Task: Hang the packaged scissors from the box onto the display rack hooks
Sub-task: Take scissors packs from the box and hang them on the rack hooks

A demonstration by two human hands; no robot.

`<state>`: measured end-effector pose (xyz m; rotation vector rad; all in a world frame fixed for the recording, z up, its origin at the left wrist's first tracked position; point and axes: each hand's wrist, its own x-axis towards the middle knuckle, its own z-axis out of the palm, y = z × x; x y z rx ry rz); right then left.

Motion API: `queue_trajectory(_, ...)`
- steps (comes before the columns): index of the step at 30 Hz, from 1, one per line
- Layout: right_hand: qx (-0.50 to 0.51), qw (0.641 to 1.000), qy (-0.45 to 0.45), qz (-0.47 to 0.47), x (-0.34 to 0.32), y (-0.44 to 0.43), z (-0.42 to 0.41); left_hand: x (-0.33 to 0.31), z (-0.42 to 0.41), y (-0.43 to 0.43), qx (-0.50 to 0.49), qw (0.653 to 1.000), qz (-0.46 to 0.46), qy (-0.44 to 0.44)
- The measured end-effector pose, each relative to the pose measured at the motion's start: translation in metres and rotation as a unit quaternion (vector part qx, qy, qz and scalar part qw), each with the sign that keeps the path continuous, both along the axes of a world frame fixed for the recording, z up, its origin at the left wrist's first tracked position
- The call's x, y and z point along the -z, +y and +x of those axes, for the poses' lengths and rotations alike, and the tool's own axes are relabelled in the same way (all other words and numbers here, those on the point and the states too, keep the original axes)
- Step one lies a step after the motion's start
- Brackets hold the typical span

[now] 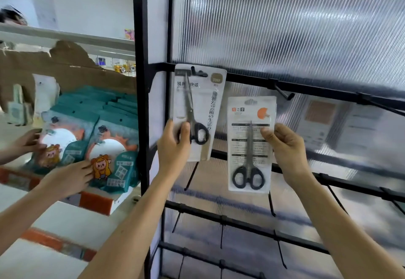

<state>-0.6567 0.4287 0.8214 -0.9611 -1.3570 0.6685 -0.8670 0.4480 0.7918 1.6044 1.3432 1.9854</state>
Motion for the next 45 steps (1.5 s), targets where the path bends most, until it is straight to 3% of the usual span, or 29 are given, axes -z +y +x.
queue_trajectory(6, 0.025, 1.0, 0.009, 0.007, 0.005, -0.009, 0.022, 0.019, 0.002, -0.01, -0.103, 0.993, 0.053, 0.0)
queue_trajectory(12, 0.017, 1.0, 0.006, 0.001, 0.008, -0.011, 0.024, 0.021, 0.012, -0.013, -0.082, 0.996, 0.02, -0.032)
queue_trajectory(18, -0.001, 1.0, 0.003, 0.002, 0.01, -0.005, 0.015, 0.012, -0.002, -0.019, -0.063, 0.994, 0.07, -0.048)
queue_trajectory(45, -0.043, 0.999, 0.009, -0.029, 0.016, 0.011, -0.017, 0.019, -0.023, 0.002, -0.084, 0.996, -0.003, 0.034)
